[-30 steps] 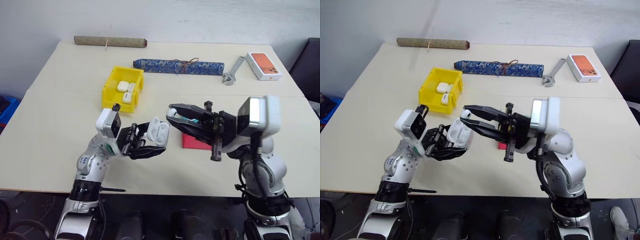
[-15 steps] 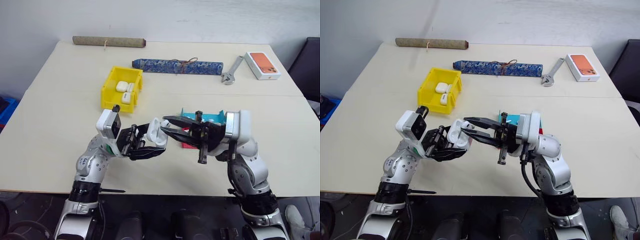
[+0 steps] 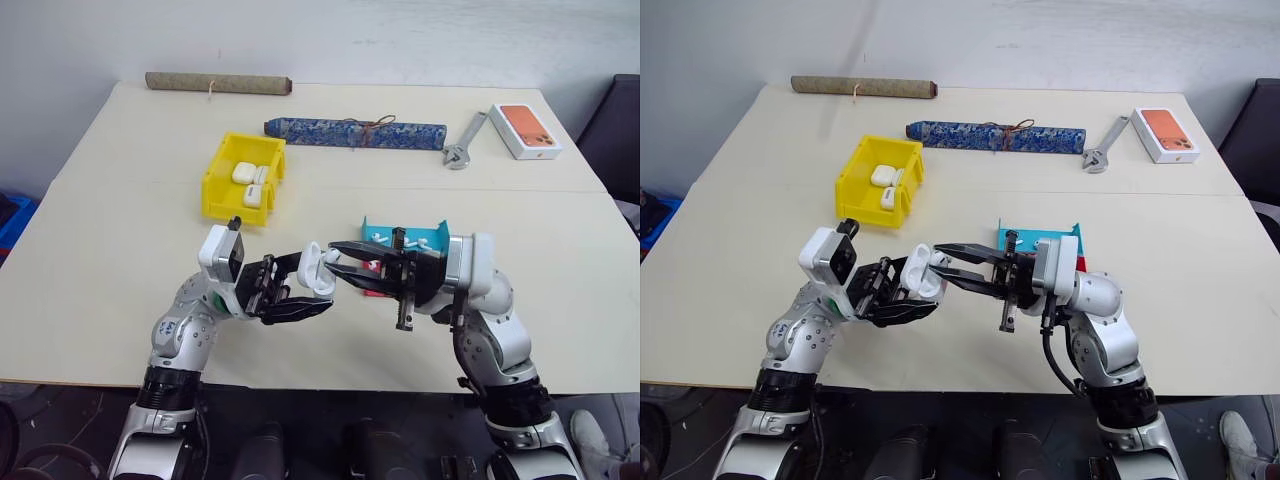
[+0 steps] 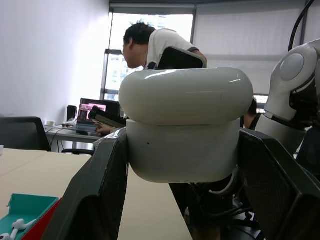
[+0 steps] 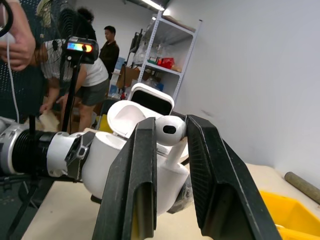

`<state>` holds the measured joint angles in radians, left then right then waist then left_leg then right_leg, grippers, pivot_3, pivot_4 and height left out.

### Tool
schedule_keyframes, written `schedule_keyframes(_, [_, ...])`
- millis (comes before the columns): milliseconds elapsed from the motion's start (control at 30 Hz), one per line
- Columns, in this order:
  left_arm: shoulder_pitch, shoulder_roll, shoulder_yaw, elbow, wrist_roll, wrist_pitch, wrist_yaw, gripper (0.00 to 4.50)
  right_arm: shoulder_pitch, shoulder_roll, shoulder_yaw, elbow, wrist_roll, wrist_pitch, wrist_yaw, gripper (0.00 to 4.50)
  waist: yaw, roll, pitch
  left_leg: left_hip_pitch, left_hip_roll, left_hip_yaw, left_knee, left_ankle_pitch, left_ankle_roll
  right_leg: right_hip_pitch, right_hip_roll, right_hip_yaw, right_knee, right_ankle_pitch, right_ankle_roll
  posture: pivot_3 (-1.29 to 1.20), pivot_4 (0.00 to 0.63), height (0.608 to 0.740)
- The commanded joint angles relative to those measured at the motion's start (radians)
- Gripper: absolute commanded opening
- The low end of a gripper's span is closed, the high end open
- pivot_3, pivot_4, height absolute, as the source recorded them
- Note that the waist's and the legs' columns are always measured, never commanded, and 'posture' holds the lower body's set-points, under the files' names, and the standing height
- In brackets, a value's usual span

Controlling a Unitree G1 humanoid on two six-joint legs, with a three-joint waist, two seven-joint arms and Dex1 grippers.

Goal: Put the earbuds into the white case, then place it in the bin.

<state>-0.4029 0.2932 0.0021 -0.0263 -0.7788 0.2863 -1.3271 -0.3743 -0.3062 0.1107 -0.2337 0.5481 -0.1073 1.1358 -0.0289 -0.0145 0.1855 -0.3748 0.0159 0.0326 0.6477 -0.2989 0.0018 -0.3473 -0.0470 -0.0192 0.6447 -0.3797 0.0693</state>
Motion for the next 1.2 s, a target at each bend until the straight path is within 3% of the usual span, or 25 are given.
schedule_keyframes(33, [-0.02,-0.005,0.015,-0.047,-0.018,-0.018,-0.008,2.84,0.006,-0.014,0.037,-0.005,-0.019,0.019,0.011,0.45,0.0,0.0,0.0,0.0,0.0,0.0,0.0,0.0,0.0,0.0,0.0,0.0,0.0,0.0,0.0,0.0,0.15,0.74])
schedule_keyframes(300, [-0.024,-0.007,0.008,-0.043,0.004,-0.033,-0.03,2.84,-0.029,-0.045,0.041,-0.007,-0.013,0.093,-0.004,0.45,0.001,0.0,0.0,0.0,0.0,0.0,0.0,0.0,0.0,0.0,0.0,0.0,0.0,0.0,0.0,0.0,0.15,0.74])
schedule_keyframes(533, [-0.014,-0.005,0.014,-0.037,0.028,-0.048,-0.035,2.84,-0.03,-0.109,-0.026,-0.104,0.079,0.183,-0.014,2.7,0.001,0.0,0.0,0.0,0.0,0.0,-0.001,0.0,0.0,0.0,0.0,0.0,-0.001,0.0,0.0,0.0,0.15,0.74])
schedule_keyframes(733, [0.048,0.056,0.047,-0.004,0.075,-0.098,-0.047,2.84,0.217,-0.338,-0.368,-0.129,0.164,0.25,-0.026,4.49,0.018,0.0,0.0,-0.001,0.0,-0.001,-0.001,-0.002,0.001,0.002,-0.001,-0.001,-0.006,0.0,0.0,0.0,0.15,0.74])
schedule_keyframes(967, [0.113,0.116,0.057,-0.005,0.107,-0.119,-0.043,2.84,0.477,-0.473,-0.645,0.356,-0.036,-0.038,0.062,4.49,0.026,0.0,0.0,0.0,0.0,0.0,-0.001,-0.004,0.005,0.007,-0.001,-0.001,-0.012,0.0,0.0,0.0,0.15,0.74])
schedule_keyframes(1100, [0.121,0.126,0.066,-0.006,0.119,-0.134,-0.021,2.84,0.492,-0.51,-0.642,0.451,-0.126,-0.1,0.011,4.49,0.017,0.0,0.0,0.001,0.0,0.001,-0.001,-0.005,0.008,0.007,-0.001,0.0,-0.012,0.0,0.0,0.0,0.15,0.74])
schedule_keyframes(1200, [0.12,0.131,0.071,-0.004,0.123,-0.138,-0.009,2.84,0.417,-0.55,-0.562,0.338,-0.159,0.073,-0.078,4.49,-0.005,0.002,0.001,0.003,0.0,0.003,-0.001,-0.004,0.008,0.007,-0.001,0.002,-0.008,0.0,0.0,0.0,0.15,0.74])
